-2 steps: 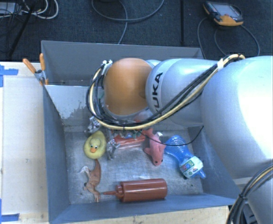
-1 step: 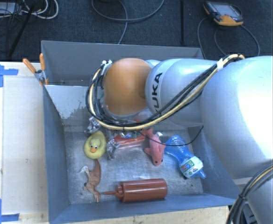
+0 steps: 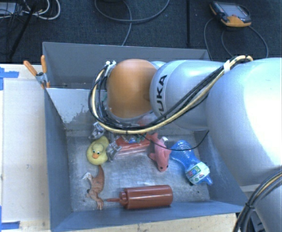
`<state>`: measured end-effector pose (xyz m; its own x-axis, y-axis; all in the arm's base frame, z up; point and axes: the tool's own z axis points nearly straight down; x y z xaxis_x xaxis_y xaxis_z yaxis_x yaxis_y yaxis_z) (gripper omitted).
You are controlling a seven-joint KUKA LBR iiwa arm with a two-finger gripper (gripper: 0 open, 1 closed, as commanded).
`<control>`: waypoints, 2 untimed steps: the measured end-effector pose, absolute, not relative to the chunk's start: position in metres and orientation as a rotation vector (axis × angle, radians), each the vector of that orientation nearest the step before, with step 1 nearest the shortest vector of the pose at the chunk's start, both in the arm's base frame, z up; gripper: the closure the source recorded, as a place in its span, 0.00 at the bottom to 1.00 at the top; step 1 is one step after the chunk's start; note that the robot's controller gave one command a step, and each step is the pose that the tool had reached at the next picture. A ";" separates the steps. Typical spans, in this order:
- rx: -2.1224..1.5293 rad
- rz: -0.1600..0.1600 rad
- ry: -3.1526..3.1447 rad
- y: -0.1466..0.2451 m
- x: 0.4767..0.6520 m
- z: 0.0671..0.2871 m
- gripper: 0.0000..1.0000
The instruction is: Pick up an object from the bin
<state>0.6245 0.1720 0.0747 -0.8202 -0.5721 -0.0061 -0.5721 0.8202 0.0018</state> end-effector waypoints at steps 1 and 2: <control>-0.939 0.006 2.992 0.172 0.625 0.075 1.00; -0.934 0.003 2.997 0.172 0.625 0.108 1.00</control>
Offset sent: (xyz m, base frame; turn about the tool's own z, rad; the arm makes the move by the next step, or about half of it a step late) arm 0.0001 0.0001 0.0334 0.0000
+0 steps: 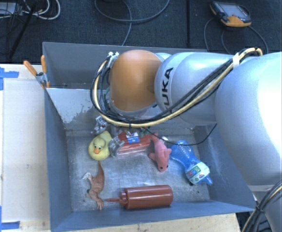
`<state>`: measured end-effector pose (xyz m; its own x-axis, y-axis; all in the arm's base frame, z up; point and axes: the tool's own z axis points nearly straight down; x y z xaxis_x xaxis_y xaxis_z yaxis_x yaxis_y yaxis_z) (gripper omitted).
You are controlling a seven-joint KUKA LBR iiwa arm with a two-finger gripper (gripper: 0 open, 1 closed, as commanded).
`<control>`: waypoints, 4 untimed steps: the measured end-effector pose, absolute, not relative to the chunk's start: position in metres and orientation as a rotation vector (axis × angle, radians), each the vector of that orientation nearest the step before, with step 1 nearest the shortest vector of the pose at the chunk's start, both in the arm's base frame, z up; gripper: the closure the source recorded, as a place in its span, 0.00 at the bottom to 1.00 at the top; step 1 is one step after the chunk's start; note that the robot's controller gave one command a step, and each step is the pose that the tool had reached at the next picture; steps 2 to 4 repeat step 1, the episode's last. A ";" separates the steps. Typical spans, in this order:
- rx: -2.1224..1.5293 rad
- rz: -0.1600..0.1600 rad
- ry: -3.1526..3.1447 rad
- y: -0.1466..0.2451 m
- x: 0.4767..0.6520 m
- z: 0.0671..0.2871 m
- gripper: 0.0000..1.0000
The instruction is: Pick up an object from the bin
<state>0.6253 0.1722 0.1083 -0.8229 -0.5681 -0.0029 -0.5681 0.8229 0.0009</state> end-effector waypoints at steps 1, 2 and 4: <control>-0.932 0.003 3.001 0.172 0.624 0.103 1.00; -0.932 0.003 3.001 0.172 0.624 0.103 1.00; -0.932 0.003 3.001 0.172 0.624 0.103 1.00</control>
Offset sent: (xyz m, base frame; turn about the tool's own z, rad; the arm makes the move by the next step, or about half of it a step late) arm 0.0001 0.0000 0.0635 0.0000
